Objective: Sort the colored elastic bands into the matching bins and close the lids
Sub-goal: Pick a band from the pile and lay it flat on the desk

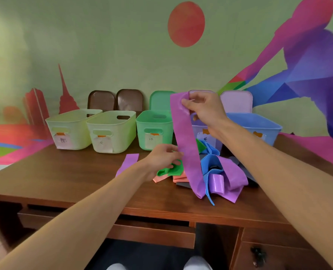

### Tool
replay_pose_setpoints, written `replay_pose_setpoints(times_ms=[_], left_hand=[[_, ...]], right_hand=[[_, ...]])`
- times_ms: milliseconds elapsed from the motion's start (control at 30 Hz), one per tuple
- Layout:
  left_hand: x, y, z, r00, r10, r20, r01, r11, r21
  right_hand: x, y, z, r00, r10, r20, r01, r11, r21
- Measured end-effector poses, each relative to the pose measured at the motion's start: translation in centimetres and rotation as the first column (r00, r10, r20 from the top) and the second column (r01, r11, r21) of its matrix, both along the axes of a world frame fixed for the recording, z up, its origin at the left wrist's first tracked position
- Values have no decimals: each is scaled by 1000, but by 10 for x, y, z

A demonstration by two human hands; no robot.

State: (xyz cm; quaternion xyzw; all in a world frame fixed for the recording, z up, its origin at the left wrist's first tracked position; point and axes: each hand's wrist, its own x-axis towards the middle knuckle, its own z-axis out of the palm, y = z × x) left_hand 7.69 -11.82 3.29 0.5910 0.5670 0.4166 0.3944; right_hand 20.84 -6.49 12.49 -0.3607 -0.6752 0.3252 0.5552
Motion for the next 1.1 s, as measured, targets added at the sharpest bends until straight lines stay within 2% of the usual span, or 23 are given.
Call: replay_pose_setpoints(times_ms=[133, 267, 400, 533, 733, 833, 967, 1100], left_hand=[[-2, 3, -8, 1000, 2, -3, -2, 1000, -4], [-5, 4, -5, 996, 55, 68, -60, 995, 75], [-23, -3, 3, 993, 93, 73, -101, 988, 119], [-48, -15, 7, 991, 123, 53, -128, 987, 98], [-89, -43, 8, 979, 156, -132, -147, 986, 78], [-113, -58, 4, 969, 174, -174, -167, 985, 52], [-144, -70, -10, 961, 173, -217, -186, 981, -45], [-160, -75, -22, 962, 173, -210, -200, 973, -113]], right_hand=[[-1, -2, 5, 989, 7, -146, -10, 1000, -20], [-2, -1, 10, 966, 27, -258, -33, 999, -19], [-7, 3, 6, 956, -13, -295, 6, 1000, -26], [-16, 6, -4, 960, -58, -275, 42, 997, -64], [-28, 15, -23, 991, -97, -92, 84, 987, -140], [-37, 18, -34, 995, -54, 80, 67, 983, -171], [-57, 24, -49, 915, -85, 395, 108, 993, -36], [-83, 31, -66, 796, -101, 597, 88, 995, 51]])
